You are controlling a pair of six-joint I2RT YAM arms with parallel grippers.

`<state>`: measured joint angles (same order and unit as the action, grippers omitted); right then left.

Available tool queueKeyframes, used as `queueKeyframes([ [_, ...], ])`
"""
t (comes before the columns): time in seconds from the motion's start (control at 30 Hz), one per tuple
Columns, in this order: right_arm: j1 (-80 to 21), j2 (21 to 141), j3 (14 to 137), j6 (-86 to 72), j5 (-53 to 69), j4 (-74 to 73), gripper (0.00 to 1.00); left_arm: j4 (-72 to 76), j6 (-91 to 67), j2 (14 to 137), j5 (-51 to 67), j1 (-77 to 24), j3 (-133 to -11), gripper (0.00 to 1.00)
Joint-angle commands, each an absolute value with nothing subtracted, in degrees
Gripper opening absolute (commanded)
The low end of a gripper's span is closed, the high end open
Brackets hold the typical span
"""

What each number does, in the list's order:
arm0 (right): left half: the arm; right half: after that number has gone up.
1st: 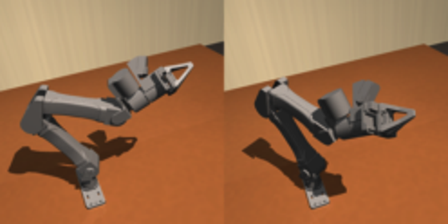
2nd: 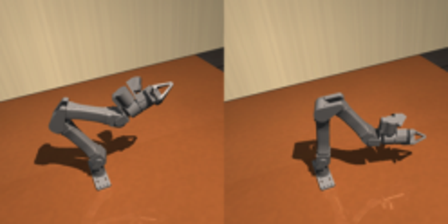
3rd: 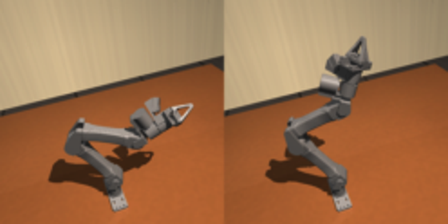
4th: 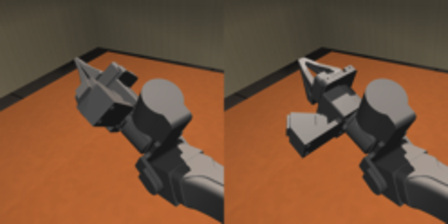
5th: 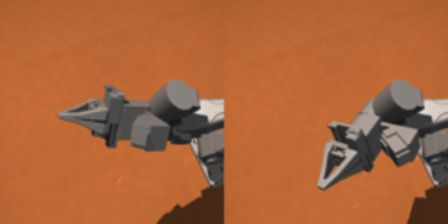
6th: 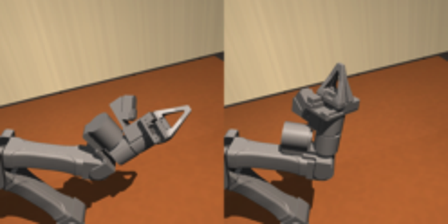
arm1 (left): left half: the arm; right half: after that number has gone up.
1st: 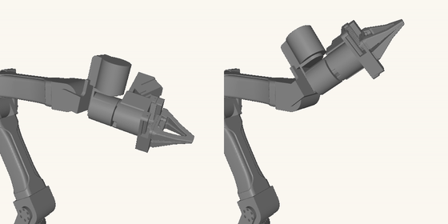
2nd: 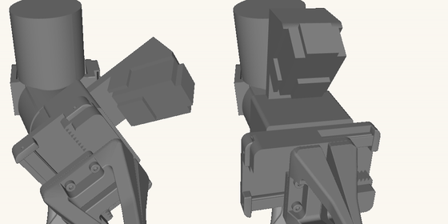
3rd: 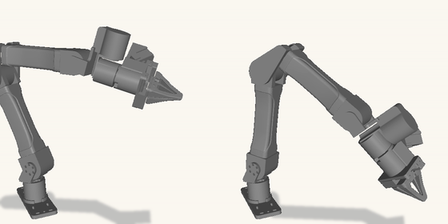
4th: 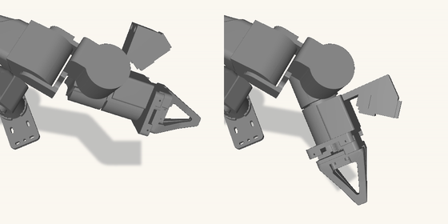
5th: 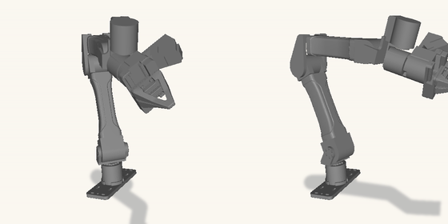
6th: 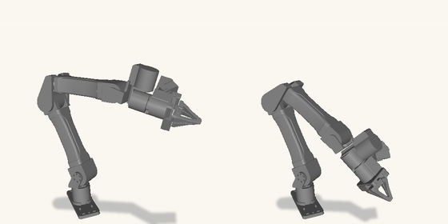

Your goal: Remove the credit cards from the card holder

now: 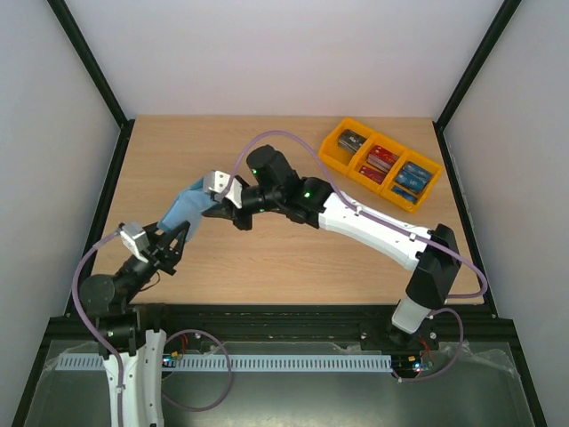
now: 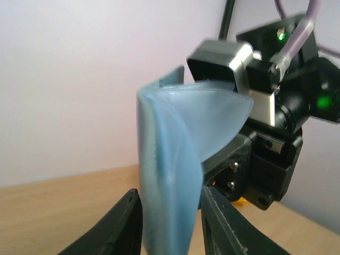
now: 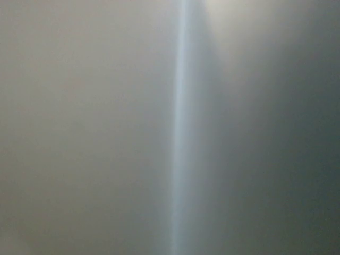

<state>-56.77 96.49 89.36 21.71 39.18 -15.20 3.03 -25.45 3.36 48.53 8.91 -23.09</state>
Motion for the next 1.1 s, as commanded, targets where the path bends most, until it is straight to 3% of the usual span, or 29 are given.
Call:
queueKeyframes([
  [0.0,-54.46,92.94,90.09,21.91,49.36,-16.18,0.02,0.77,-20.02,0.3,40.01,8.82,-26.62,0.31],
  [0.13,-52.0,91.58,89.69,21.28,54.37,-16.86,0.02,1.37,-19.01,-0.18,41.24,8.87,-27.17,0.38],
  [0.37,-50.2,89.66,89.2,20.69,63.04,-16.52,0.02,-0.16,-19.82,0.23,38.19,8.87,-26.55,0.37],
  [0.57,-50.22,90.02,88.63,17.9,66.06,-14.17,0.02,0.7,-19.81,1.16,41.13,8.89,-25.87,0.48],
  [0.83,-50.16,91.42,88.99,18.27,74.46,-14.58,0.02,2.18,-21.05,1.6,43.61,8.88,-25.49,0.52],
  [1.07,-49.99,91.29,89.16,14.56,66.67,-13.98,0.02,4.26,-22.72,1.43,46.14,8.95,-24.7,0.57],
])
